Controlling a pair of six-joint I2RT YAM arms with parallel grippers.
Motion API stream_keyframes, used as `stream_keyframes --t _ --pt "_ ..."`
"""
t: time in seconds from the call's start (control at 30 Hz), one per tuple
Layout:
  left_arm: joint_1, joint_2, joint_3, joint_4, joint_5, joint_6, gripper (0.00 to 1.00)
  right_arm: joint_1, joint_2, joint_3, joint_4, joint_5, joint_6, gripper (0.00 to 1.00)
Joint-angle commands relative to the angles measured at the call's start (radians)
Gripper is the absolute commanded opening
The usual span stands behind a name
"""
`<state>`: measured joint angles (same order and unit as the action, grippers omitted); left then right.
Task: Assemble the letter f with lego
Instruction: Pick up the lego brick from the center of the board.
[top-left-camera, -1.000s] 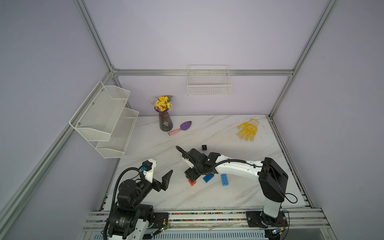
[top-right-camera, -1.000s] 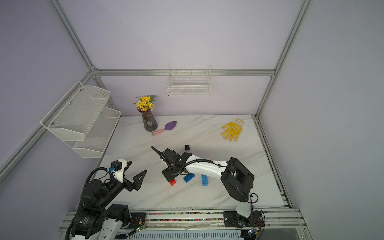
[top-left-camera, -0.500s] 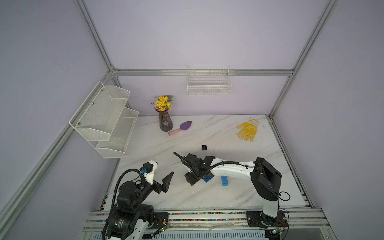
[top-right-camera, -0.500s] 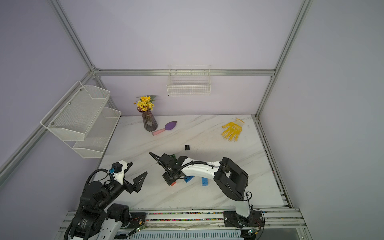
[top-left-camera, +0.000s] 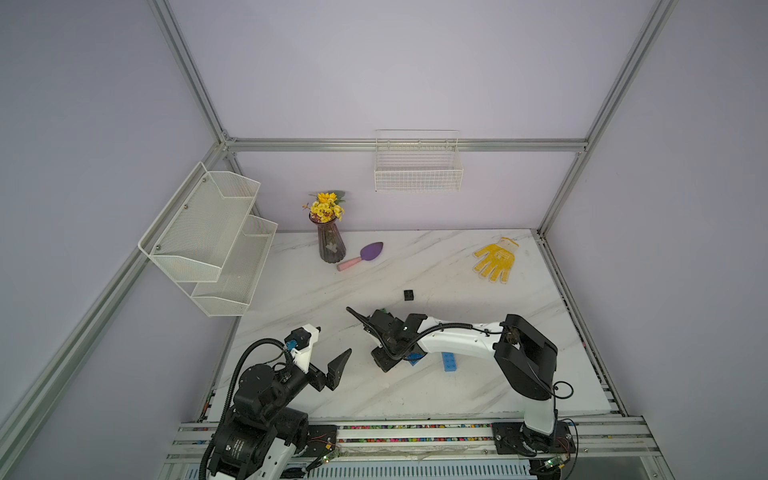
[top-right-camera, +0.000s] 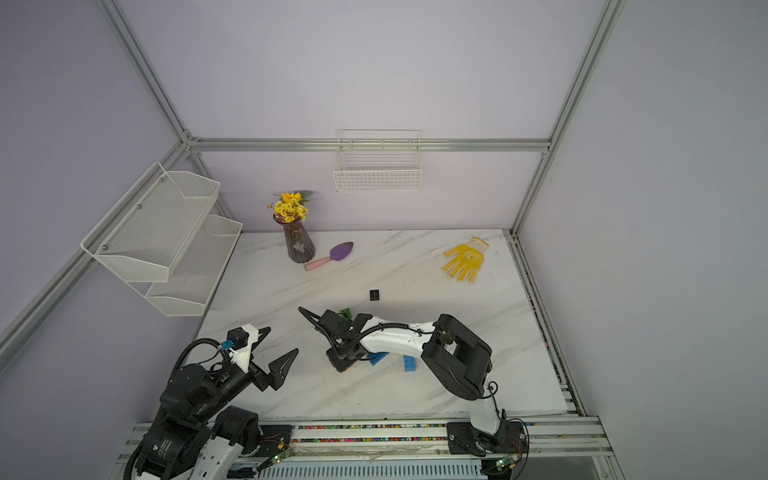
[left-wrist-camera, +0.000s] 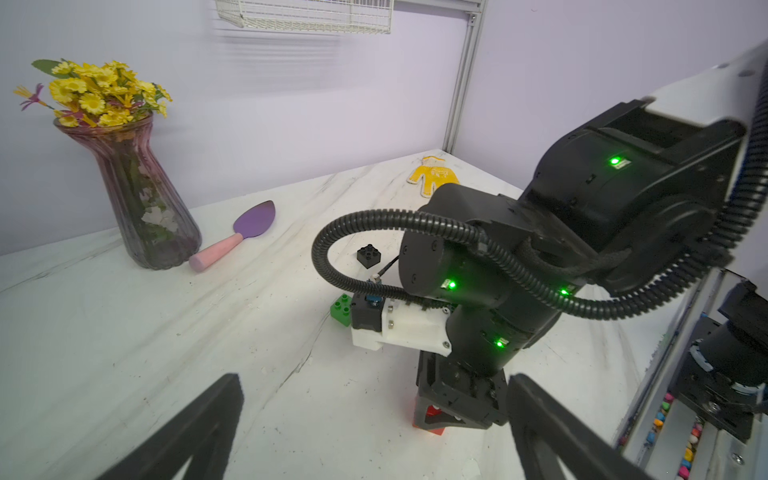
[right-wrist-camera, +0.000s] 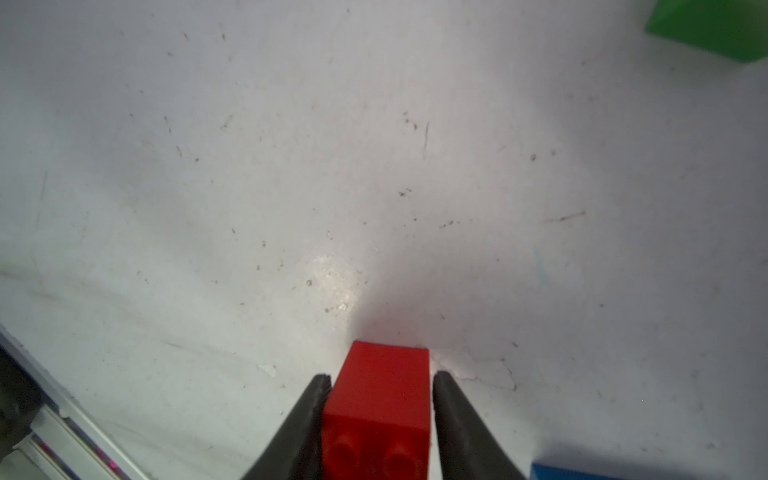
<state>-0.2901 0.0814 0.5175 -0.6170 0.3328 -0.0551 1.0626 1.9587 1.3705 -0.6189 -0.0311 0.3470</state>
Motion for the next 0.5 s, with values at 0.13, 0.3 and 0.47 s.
stream_keyframes --t 0.13,0.3,0.47 --pt "-0.126 0.025 -0.008 0.022 -0.013 0.024 1.0 0.01 0.022 0.023 -0.04 0.017 0.018 0.29" --pt "-0.174 0.012 -0.012 0.022 -0.046 0.029 1.0 0.01 0.008 0.047 -0.068 0.046 0.037 0.18" --pt "-0.185 0.014 -0.015 0.022 -0.07 0.03 1.0 -0.002 -0.01 0.093 -0.107 0.102 0.061 0.11"
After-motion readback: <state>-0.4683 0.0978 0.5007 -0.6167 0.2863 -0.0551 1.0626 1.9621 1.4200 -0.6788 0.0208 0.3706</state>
